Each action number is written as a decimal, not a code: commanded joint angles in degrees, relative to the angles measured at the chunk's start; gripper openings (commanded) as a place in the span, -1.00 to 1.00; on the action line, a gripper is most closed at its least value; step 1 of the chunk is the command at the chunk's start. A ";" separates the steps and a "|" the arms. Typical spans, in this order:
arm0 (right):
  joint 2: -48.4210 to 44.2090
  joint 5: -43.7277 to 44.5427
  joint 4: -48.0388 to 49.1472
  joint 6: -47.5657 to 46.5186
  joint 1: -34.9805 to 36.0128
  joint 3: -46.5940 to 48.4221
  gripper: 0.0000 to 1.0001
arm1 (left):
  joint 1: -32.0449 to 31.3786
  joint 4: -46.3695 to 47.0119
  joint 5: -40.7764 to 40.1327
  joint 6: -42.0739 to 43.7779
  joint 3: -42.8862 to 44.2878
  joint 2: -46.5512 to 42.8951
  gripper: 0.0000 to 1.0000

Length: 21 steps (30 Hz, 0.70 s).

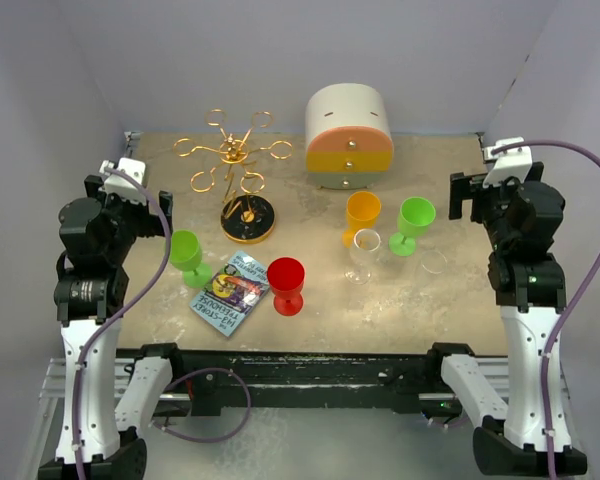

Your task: Place the wine glass upside down on the wine glass rack

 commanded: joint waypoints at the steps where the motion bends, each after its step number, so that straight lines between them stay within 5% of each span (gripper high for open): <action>1: 0.01 0.20 3.74 -0.25 0.71 2.20 1.00 | 0.95 4.08 1.40 0.96 -0.66 0.01 0.98; 21: 1.96 0.62 4.90 -1.02 1.22 5.40 1.00 | 1.86 6.63 4.33 1.90 -0.58 0.95 0.98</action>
